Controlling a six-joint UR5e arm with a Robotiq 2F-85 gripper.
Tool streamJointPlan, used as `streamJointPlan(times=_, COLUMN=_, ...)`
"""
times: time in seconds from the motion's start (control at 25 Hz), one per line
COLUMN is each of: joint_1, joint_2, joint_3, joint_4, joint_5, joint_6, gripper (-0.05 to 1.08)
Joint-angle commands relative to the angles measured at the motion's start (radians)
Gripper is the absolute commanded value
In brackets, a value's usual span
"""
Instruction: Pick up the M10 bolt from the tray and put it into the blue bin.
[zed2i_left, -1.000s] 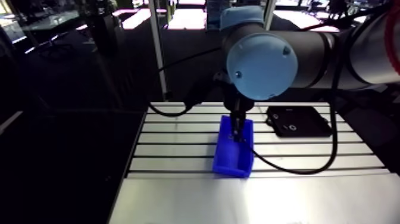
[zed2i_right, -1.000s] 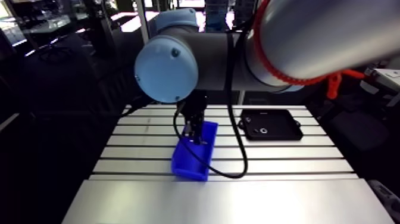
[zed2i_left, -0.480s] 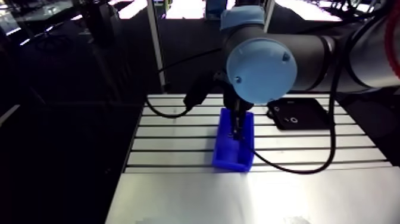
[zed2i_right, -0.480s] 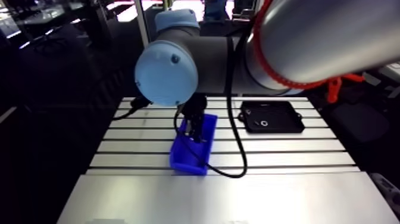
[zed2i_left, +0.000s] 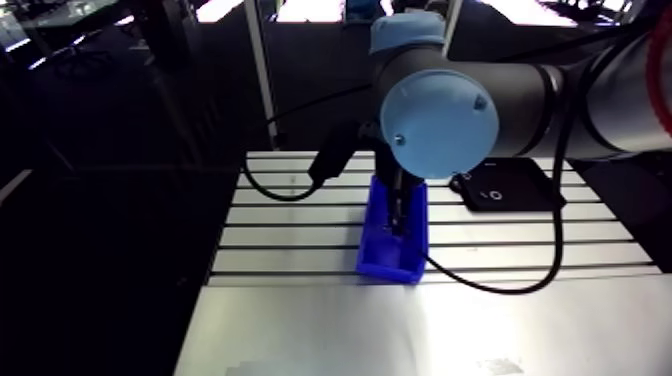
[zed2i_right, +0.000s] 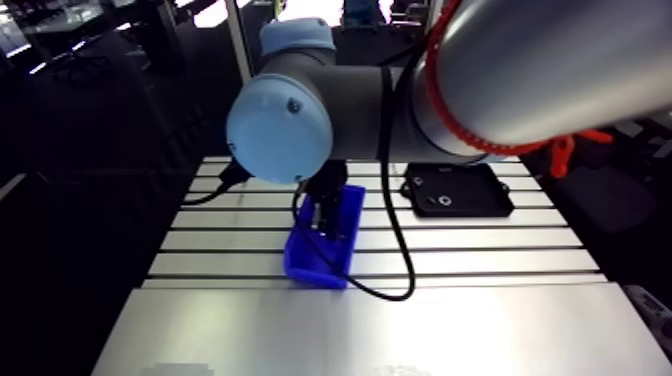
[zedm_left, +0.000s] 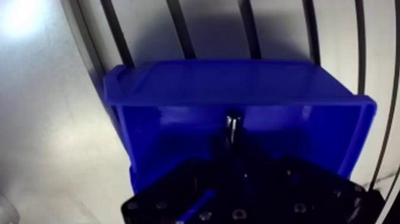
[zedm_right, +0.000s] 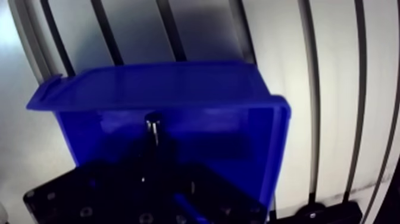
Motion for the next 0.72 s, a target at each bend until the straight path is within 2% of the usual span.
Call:
streamJointPlan(times=0.04, joint_1=-0.001, joint_2=0.001, joint_3=0.008, joint_4=-0.022, joint_5=0.000, joint_6=-0.001, gripper=0.59)
streamJointPlan(times=0.08, joint_1=-0.001, joint_2=0.001, joint_3=0.009, joint_4=-0.028, joint_5=-0.002, joint_6=-0.001, gripper=0.42)
streamJointPlan(times=0.2, joint_1=-0.001, joint_2=0.001, joint_3=0.014, joint_4=-0.034, joint_5=-0.005, joint_6=-0.001, gripper=0.33)
streamJointPlan(times=0.28, joint_1=-0.001, joint_2=0.001, joint_3=0.014, joint_4=-0.043, joint_5=-0.005, joint_6=0.000, gripper=0.06)
streamJointPlan(times=0.36, joint_1=-0.001, joint_2=0.000, joint_3=0.014, joint_4=-0.046, joint_5=-0.006, joint_6=0.000, gripper=0.01)
streamJointPlan(times=0.6, joint_1=-0.011, joint_2=-0.039, joint_3=-0.011, joint_4=-0.029, joint_5=0.000, joint_6=0.000, gripper=0.01)
streamJointPlan(times=0.72, joint_1=-0.019, joint_2=-0.083, joint_3=-0.054, joint_4=0.052, joint_5=0.005, joint_6=0.020, gripper=0.01)
